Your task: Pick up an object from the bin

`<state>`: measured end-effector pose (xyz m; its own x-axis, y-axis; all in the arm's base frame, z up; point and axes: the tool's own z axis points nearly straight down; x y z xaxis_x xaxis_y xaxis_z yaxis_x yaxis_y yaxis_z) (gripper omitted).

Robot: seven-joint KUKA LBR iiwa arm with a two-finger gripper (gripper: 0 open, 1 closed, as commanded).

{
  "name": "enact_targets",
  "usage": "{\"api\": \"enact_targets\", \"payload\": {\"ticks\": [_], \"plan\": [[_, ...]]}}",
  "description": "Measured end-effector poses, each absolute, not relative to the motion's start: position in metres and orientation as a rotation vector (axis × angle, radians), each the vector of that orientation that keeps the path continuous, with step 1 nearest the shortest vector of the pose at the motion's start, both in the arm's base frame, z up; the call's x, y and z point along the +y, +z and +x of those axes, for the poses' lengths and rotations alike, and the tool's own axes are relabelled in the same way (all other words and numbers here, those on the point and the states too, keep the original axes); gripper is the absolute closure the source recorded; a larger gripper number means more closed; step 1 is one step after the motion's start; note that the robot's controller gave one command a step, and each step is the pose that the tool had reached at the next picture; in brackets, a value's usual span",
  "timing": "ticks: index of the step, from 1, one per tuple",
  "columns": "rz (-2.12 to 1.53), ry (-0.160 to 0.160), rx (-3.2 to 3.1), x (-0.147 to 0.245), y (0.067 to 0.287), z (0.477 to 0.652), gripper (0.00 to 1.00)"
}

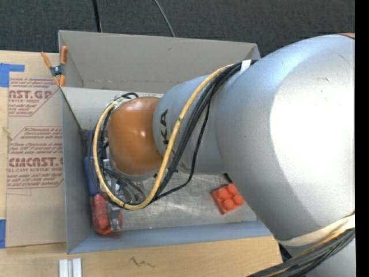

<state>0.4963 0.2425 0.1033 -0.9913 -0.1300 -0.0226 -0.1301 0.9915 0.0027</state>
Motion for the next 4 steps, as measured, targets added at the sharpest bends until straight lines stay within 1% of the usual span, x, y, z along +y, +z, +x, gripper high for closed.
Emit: {"api": "enact_targets", "payload": {"ticks": [4], "plan": [[-0.203,0.007,3.113,0.2425,0.1032,0.4963,0.0]]}}
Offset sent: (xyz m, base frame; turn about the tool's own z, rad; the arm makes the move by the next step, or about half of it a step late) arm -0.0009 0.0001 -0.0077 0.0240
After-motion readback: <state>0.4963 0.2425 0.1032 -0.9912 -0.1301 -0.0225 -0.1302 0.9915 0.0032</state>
